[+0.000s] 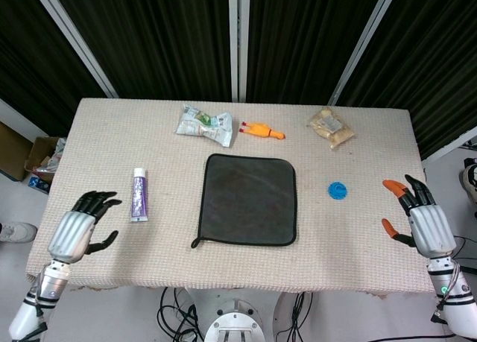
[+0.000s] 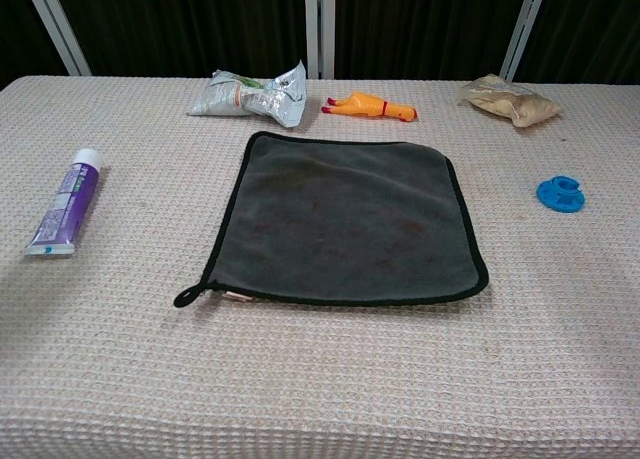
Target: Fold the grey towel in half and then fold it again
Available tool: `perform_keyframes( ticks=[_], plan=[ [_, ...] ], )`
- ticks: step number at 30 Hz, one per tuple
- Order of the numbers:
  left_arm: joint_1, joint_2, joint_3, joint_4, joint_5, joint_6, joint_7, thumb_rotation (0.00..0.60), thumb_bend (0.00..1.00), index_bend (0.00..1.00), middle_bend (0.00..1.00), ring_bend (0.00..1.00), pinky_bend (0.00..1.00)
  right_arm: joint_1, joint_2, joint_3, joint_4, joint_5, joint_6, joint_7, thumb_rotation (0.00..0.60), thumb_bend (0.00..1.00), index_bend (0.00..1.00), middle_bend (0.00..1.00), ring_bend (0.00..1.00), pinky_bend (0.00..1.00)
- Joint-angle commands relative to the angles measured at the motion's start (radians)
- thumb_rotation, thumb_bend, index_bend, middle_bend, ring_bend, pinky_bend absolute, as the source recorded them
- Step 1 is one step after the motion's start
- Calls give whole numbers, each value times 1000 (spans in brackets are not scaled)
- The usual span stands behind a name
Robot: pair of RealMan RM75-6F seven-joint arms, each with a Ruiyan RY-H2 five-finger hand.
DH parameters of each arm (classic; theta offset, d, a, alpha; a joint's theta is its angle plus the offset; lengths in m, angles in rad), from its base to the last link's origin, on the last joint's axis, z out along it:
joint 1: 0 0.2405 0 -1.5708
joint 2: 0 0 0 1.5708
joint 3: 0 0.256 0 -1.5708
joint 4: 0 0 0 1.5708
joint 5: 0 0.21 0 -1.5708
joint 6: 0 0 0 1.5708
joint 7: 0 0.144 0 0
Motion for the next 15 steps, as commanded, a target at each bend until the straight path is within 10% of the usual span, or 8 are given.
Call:
perform_keyframes(
  ticks=[1,15],
  plan=[
    [-79,-69,9,27,58,-87,-31,600,272,265,174,145,136,4,4,-1,-13,-9,1,-9,600,233,172,183,0,105],
    [-221,-334,31,177,19,-297,-15,600,238,296,175,146,135,-1,-8,-6,-29,-27,30,-19,600,233,180,183,0,106]
  ],
)
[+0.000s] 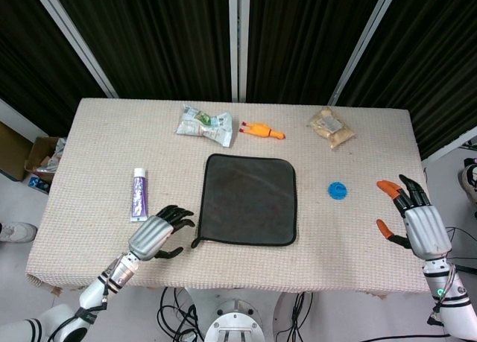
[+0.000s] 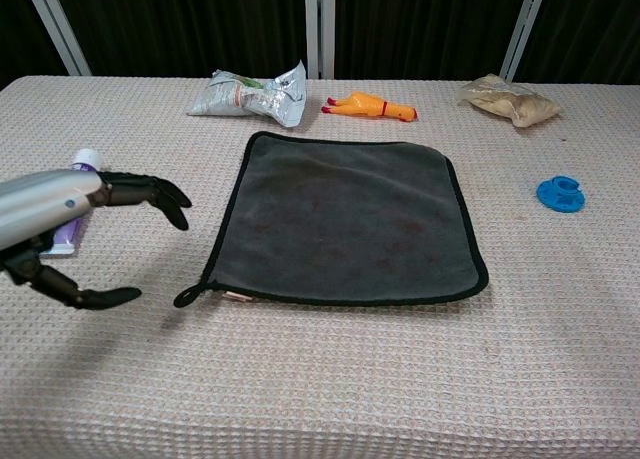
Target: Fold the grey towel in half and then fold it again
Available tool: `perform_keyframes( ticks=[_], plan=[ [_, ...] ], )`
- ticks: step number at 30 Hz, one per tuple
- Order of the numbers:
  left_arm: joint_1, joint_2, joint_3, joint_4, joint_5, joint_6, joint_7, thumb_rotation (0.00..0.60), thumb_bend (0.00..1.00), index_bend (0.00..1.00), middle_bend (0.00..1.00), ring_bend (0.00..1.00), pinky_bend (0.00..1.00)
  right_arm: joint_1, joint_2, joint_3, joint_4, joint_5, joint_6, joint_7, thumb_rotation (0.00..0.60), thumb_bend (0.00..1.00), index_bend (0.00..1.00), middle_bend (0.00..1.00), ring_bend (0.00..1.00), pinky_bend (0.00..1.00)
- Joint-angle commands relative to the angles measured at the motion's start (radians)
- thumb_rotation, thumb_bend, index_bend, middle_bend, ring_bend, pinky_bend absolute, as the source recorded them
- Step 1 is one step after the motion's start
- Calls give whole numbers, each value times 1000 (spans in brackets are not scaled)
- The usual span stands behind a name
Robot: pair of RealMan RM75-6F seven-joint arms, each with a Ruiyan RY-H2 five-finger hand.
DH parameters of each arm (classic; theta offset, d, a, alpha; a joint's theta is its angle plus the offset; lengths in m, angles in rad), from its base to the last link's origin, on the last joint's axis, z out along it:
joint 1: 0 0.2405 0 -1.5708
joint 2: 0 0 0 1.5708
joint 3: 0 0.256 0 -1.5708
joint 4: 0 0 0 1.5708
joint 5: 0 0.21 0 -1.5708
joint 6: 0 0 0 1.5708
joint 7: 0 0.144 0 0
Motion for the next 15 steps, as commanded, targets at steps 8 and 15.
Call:
perform_keyframes(
  ticks=[8,15],
  plan=[
    [-44,-177,-16,126,-61,-33,17,600,230,332,175,145,135,1,-6,-2,0,-1,2,-2,600,232,184,183,0,106],
    [-65,-259,-38,219,-84,-13,-11,600,230,390,176,145,136,2,-10,-3,3,0,0,0,600,233,189,183,0,106]
  ],
)
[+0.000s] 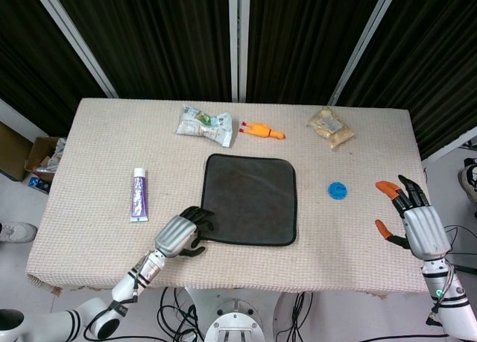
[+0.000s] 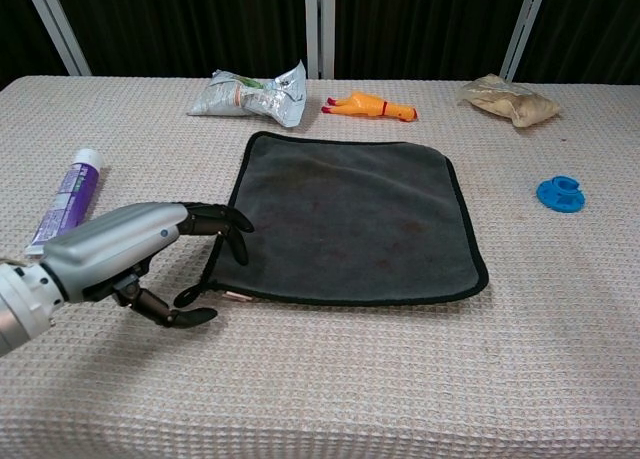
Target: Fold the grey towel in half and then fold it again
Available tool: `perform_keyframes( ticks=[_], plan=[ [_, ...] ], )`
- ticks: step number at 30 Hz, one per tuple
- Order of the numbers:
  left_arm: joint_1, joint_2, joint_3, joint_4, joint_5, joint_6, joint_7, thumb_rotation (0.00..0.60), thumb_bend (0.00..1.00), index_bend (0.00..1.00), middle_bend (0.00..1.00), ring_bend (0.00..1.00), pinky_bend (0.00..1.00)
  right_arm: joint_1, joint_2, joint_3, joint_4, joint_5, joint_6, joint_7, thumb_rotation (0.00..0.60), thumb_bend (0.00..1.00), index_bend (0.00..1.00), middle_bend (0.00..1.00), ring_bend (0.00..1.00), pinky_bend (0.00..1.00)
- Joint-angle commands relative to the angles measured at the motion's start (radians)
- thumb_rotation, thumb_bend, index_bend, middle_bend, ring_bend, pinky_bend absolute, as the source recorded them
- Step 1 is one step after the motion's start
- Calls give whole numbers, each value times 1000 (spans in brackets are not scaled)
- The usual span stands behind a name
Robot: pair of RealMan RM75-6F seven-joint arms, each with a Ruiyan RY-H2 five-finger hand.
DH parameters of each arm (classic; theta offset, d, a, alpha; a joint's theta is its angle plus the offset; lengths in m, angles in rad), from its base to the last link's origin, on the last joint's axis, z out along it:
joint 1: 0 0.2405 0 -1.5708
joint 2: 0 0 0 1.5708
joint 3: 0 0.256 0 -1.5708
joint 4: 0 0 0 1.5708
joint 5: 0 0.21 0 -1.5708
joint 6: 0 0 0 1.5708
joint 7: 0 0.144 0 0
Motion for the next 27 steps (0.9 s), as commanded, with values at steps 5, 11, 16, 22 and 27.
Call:
perform_keyframes(
  ticks=[5,11,16,22,27],
  plan=[
    [-13,-63,-11,90,-16,34,-33,600,275,458,214,145,136,3,-5,-4,5,-4,-4,1,600,232,194,183,0,105],
    [-22,-106,1,168,-12,51,-97,600,319,515,244,145,136,4,-10,-4,11,-6,-1,7,600,232,197,183,0,105],
    [-26,-142,7,225,1,89,-152,600,394,617,266,145,136,10,-16,-14,17,-17,-12,5,600,236,206,182,0,105],
    [-31,-162,13,243,5,114,-239,600,462,697,285,146,136,60,-56,-67,23,-73,-122,-34,600,261,250,182,0,105],
    [-35,-158,19,233,-2,112,-262,600,466,701,287,146,136,137,-141,-96,61,-132,-242,-98,600,229,305,183,0,106]
  ],
)
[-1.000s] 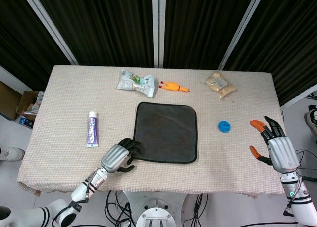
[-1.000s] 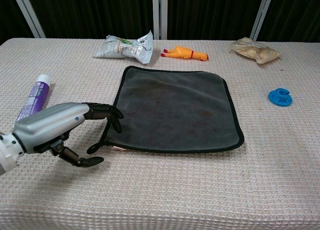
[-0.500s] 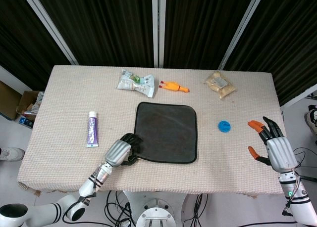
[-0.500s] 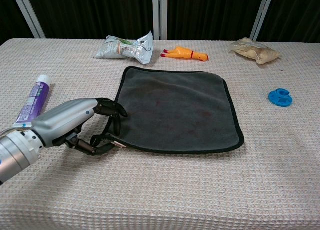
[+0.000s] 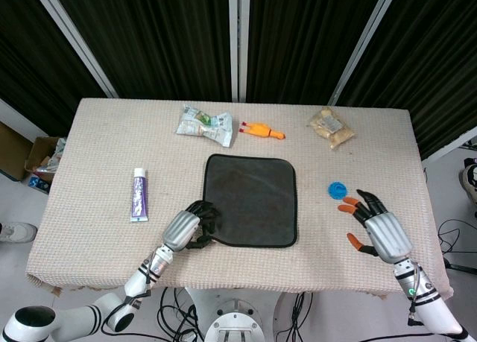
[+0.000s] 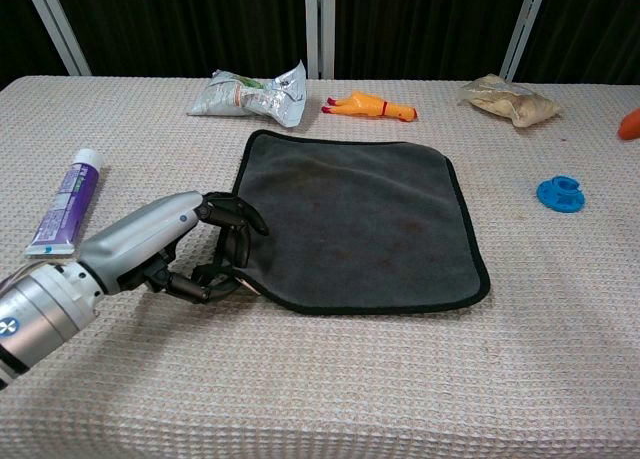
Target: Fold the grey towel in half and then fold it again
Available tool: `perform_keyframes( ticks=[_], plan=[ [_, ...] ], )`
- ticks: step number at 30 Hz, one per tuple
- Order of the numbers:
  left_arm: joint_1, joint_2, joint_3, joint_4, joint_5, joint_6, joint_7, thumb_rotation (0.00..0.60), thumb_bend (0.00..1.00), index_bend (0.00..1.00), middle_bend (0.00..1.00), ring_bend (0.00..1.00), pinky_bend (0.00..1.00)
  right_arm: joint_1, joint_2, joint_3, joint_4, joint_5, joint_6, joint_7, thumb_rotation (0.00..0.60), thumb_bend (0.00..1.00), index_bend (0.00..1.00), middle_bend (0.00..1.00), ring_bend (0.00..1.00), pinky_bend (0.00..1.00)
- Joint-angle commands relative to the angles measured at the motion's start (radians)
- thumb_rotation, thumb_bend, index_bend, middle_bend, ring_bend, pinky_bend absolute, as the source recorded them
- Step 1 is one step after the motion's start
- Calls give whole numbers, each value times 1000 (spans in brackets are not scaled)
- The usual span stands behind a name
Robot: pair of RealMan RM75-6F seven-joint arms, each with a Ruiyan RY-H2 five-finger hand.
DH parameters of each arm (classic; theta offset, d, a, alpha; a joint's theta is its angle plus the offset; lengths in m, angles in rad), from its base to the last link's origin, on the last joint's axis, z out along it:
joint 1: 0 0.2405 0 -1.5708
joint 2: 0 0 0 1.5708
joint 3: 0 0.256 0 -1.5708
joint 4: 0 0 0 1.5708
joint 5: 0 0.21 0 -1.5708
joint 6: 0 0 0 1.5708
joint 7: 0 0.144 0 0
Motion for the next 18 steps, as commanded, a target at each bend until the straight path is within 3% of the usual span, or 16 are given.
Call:
perform_keyframes(
  ticks=[1,7,18],
  plan=[
    [-2,4,4,-9,-5,-5,-9,600,466,700,286,146,136,67,-79,-27,38,-50,-92,-61,600,222,314,183,0,106],
    [-6,17,6,-28,-19,-14,-22,600,468,700,287,146,136,136,-194,-34,112,-83,-172,-107,600,213,372,183,0,103],
    [-14,28,5,-39,-36,-23,-41,600,471,700,286,146,135,189,-334,-40,278,-105,-171,-116,600,274,434,206,0,89]
  ],
)
